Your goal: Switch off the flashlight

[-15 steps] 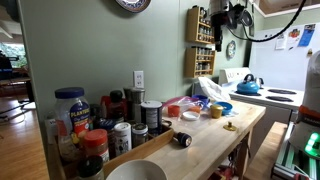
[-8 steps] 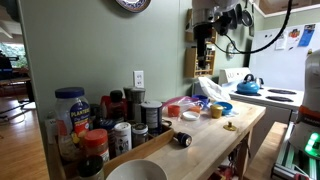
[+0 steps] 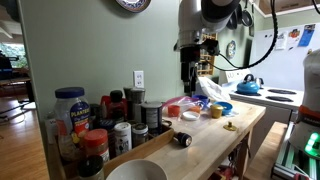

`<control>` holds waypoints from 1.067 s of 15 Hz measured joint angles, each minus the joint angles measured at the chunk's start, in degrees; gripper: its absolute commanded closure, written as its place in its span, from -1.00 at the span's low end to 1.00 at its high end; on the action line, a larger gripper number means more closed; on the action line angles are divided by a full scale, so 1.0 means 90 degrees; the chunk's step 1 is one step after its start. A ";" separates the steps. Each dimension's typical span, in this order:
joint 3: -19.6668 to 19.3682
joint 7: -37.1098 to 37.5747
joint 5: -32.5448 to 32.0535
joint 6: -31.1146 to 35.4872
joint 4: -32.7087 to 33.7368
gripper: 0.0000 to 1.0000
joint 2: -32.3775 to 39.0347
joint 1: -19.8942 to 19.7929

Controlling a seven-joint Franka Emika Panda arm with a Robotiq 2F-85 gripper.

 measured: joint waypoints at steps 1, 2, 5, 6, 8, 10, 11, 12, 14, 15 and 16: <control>-0.0004 0.0000 0.0000 0.0000 0.0036 -1.00 0.0031 -0.0006; -0.0006 0.0000 0.0000 0.0000 0.0063 -1.00 0.0037 -0.0007; 0.0002 0.0140 -0.0074 0.0000 0.0111 -1.00 0.0084 0.0005; 0.0026 0.0374 -0.0198 0.0017 0.0138 -1.00 0.0156 0.0025; 0.0110 0.1058 -0.0572 0.0170 0.0219 -1.00 0.0385 0.0099; 0.0167 0.1797 -0.0950 0.0387 0.0291 -0.99 0.0660 0.0215; 0.0178 0.2111 -0.1123 0.0496 0.0324 -0.50 0.0793 0.0285; 0.0178 0.2410 -0.1292 0.0571 0.0364 -0.48 0.0928 0.0360; 0.0177 0.2916 -0.1561 0.0647 0.0438 -0.16 0.1181 0.0492; 0.0175 0.3137 -0.1660 0.0687 0.0462 0.03 0.1299 0.0551; 0.0166 0.3367 -0.1767 0.0702 0.0491 0.16 0.1411 0.0609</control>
